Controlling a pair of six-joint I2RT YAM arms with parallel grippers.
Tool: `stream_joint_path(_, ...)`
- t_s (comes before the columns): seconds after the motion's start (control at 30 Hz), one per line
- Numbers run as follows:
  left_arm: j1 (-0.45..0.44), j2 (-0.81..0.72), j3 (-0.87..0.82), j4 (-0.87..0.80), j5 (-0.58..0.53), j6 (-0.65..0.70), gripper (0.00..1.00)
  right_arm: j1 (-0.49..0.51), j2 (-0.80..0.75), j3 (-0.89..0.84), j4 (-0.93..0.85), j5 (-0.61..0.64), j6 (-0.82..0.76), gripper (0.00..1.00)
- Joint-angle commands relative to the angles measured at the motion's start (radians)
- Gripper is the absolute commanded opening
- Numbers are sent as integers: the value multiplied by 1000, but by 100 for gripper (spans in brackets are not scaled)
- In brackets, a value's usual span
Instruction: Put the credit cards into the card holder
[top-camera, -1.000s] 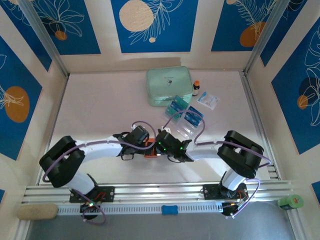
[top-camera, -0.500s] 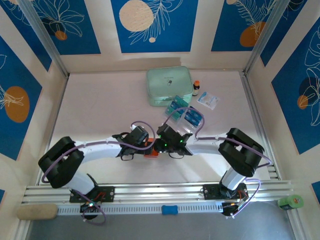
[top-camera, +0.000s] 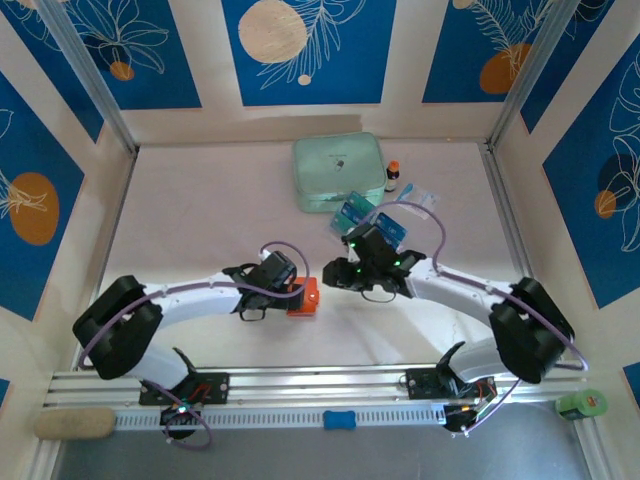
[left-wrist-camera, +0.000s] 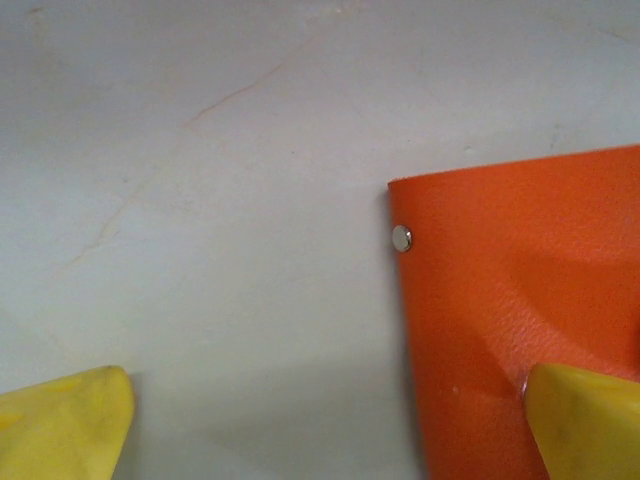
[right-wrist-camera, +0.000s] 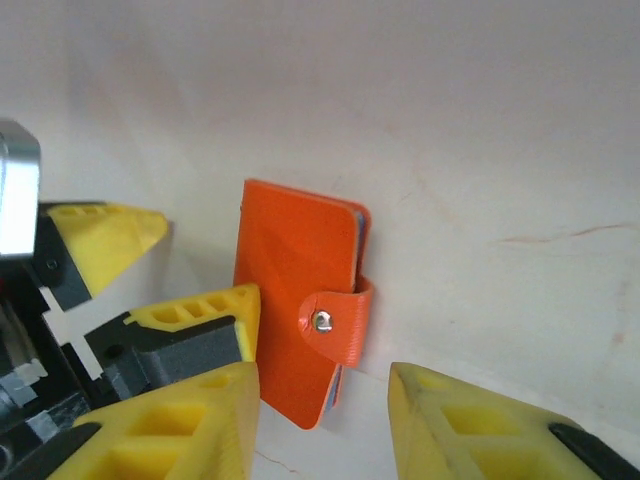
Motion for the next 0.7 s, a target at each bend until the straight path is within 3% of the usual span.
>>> stream_joint_path(0.0, 1, -62, 40, -75, -27, 5, 100, -71, -100, -44, -93, -24, -15, 42)
stream_joint_path(0.2, 57, -214, 90, -132, -126, 57, 100, -295, -322, -11, -220, -5, -82, 64)
stream_joint_path(0.3, 124, -298, 127, -157, -204, 118, 100, -422, -393, 55, -291, 68, -140, 94)
stream_joint_path(0.33, 154, -326, 134, -150, -229, 150, 100, -468, -402, 79, -307, 105, -156, 100)
stream_joint_path(0.43, 265, -395, 148, -97, -278, 243, 100, -603, -393, 114, -292, 257, -161, 99)
stream_joint_path(0.53, 382, -431, 117, 46, -321, 355, 99, -725, -355, 87, -154, 329, -151, 99)
stream_joint_path(0.67, 552, -400, 45, 245, -326, 465, 99, -809, -224, 33, 46, 425, -206, 99)
